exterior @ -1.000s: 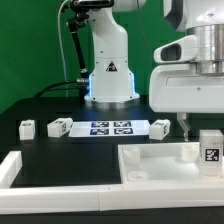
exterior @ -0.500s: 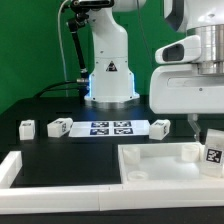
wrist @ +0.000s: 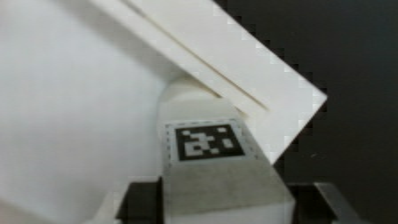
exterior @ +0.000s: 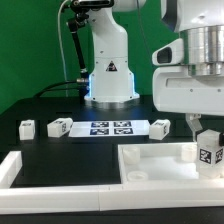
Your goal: Assemble square table
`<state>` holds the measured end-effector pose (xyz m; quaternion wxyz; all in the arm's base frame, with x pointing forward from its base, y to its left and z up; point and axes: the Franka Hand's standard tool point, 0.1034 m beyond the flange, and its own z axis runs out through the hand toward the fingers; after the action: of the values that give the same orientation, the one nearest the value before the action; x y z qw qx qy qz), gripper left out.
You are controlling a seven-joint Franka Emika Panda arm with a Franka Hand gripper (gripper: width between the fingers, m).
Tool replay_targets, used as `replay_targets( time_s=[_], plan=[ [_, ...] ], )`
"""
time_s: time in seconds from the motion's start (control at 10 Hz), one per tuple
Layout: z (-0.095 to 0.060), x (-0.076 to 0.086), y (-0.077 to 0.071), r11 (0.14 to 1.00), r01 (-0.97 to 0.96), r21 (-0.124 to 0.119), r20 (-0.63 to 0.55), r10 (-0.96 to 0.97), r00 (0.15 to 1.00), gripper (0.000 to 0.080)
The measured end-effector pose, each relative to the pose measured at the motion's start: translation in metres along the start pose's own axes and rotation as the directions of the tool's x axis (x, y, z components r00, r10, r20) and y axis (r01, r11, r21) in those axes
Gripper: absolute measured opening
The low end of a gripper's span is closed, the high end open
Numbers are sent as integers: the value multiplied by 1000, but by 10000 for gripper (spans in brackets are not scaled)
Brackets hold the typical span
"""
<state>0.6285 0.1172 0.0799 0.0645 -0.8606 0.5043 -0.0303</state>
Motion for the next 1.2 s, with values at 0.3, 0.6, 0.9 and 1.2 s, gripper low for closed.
replay_targets(
  time_s=[0.3, 0.6, 0.9, 1.2],
  plan=[
    [1, 8, 7, 931, -364, -16, 121, 364, 924, 296],
    [1, 11, 8, 881, -473, -25, 123, 472, 873, 296],
    [3, 5, 6, 953, -302, -2, 88, 301, 950, 545],
    [4, 5, 9, 978, 208, 16, 69, -208, 976, 645]
  ],
)
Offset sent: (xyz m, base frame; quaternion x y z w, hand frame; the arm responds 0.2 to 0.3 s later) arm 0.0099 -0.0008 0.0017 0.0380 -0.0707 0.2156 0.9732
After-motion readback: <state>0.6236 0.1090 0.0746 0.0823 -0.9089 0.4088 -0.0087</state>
